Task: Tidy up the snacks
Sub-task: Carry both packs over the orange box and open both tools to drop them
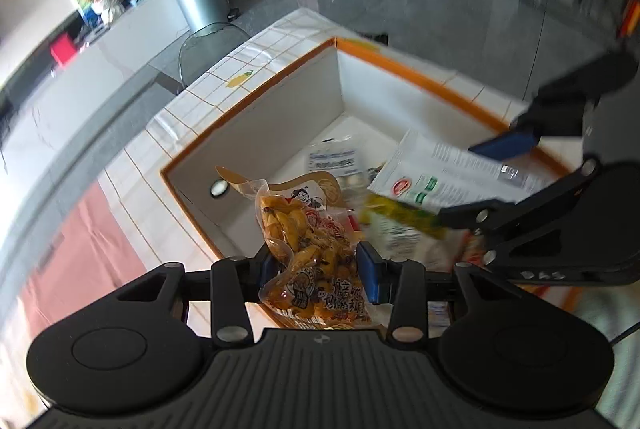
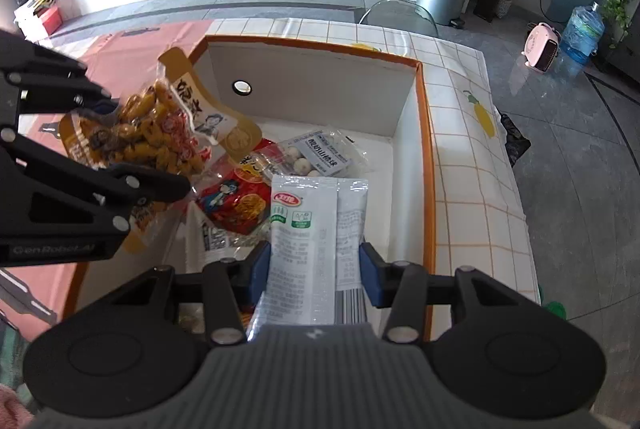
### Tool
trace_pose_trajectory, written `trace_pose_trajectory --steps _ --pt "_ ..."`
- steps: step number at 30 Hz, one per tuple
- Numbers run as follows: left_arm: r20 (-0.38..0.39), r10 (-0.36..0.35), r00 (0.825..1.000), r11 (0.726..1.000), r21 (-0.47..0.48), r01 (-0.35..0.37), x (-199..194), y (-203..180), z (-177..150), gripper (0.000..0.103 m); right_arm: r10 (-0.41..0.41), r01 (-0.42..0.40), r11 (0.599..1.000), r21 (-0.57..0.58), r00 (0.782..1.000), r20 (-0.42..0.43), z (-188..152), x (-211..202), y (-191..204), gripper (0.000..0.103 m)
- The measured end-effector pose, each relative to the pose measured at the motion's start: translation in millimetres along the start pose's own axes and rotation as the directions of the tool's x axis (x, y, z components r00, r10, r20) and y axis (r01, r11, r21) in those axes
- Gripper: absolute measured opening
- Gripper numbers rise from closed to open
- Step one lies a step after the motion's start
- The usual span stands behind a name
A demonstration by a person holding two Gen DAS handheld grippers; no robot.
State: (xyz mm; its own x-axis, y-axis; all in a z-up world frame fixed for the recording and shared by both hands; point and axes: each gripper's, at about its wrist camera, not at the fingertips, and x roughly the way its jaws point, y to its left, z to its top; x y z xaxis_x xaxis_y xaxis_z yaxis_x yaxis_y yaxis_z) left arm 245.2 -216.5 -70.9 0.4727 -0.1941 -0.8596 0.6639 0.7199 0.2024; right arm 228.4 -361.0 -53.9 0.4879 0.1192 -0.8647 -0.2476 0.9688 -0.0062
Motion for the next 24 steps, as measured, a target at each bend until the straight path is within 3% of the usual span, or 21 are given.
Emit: trace_pose_trajectory --steps 7,14,24 --pt "-0.038 0.063 0.997 0.992 0.112 -0.058 33.0 -3.9 12.6 0.047 -0.016 0.017 0.997 -0.079 1.0 0.015 17.2 28.3 2.7 0.045" --pt "-0.103 0.072 0.992 0.995 0.075 -0.064 56.0 9.3 17.3 0.047 0.006 -0.008 0.996 -0.085 1.0 -0.02 31.5 55.4 -5.1 0.046" --pt "-0.091 0.055 0.994 0.997 0.054 -0.051 58.5 14.2 16.6 0.054 -0.018 0.013 0.992 -0.123 0.999 -0.035 37.4 60.6 -1.2 0.047"
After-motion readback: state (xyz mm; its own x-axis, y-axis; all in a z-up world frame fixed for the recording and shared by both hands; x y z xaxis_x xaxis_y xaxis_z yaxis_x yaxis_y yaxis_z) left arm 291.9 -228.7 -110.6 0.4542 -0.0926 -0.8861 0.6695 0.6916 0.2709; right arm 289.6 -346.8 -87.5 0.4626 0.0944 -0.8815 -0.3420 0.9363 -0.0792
